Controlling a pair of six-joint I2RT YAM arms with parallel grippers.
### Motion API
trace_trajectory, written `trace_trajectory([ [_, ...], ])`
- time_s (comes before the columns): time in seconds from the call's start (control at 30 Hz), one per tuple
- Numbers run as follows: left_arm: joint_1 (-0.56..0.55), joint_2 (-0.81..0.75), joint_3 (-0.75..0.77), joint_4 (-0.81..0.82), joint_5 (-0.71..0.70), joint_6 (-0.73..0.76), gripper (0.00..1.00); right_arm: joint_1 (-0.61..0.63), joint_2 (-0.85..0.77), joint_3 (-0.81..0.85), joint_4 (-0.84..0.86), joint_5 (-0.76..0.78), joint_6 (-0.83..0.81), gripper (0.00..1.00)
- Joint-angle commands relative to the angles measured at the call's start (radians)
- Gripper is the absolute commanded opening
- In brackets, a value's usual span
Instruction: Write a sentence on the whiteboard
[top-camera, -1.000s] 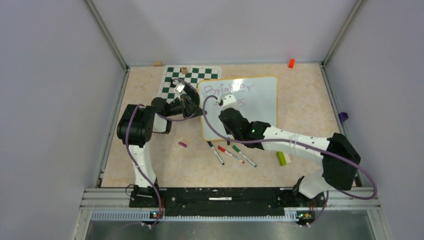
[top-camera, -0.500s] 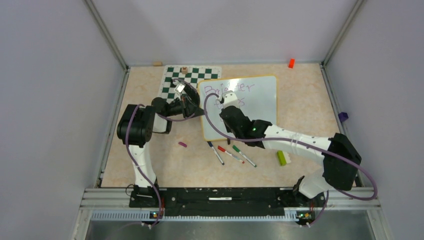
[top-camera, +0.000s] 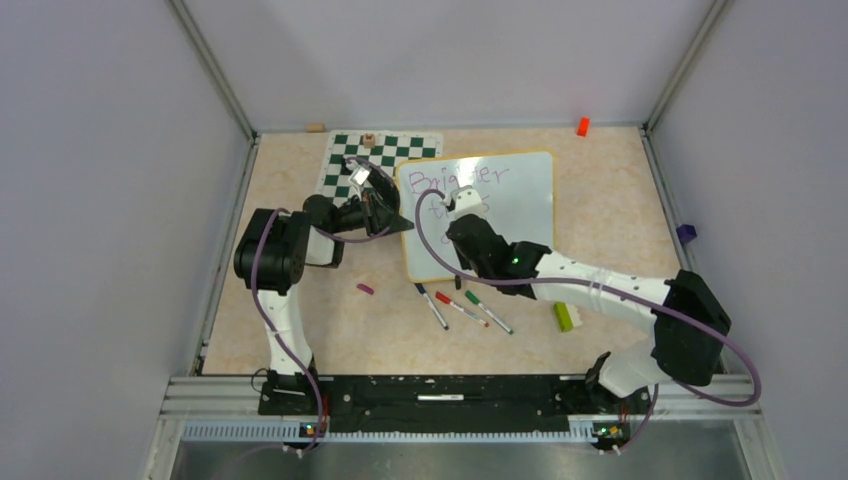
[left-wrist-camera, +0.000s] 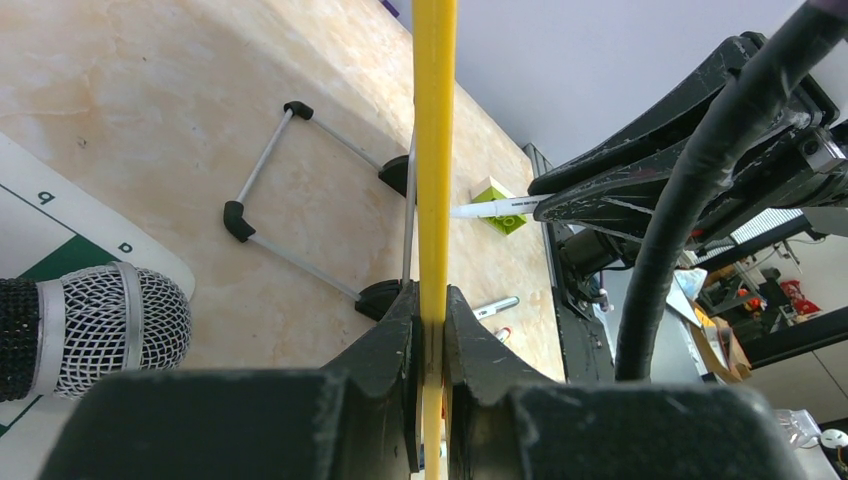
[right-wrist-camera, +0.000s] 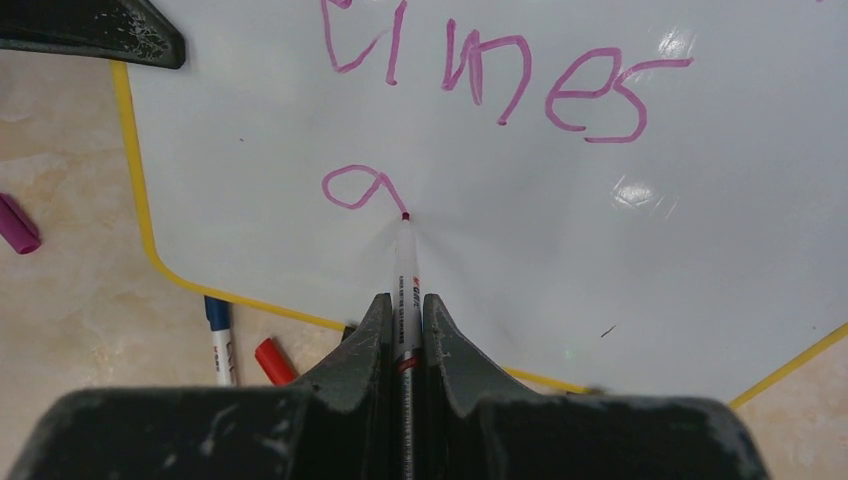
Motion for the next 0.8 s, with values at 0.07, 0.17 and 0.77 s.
trace_trajectory([
  [0.07, -0.007, -0.027, 0.008, 0.103, 0.01, -0.014, 0.0, -0.011, -0.056, 0.026, -0.001, -0.006, 0.005, 0.0],
  [0.17, -0.007, -0.026, 0.008, 0.104, 0.011, -0.013, 0.0, -0.017, -0.089, 0.043, 0.01, -0.032, -0.001, 0.0],
  [0.77, -0.007, -0.028, 0.006, 0.104, 0.011, -0.013, 0.0, -0.084, -0.056, 0.092, 0.053, -0.085, -0.022, 0.0],
])
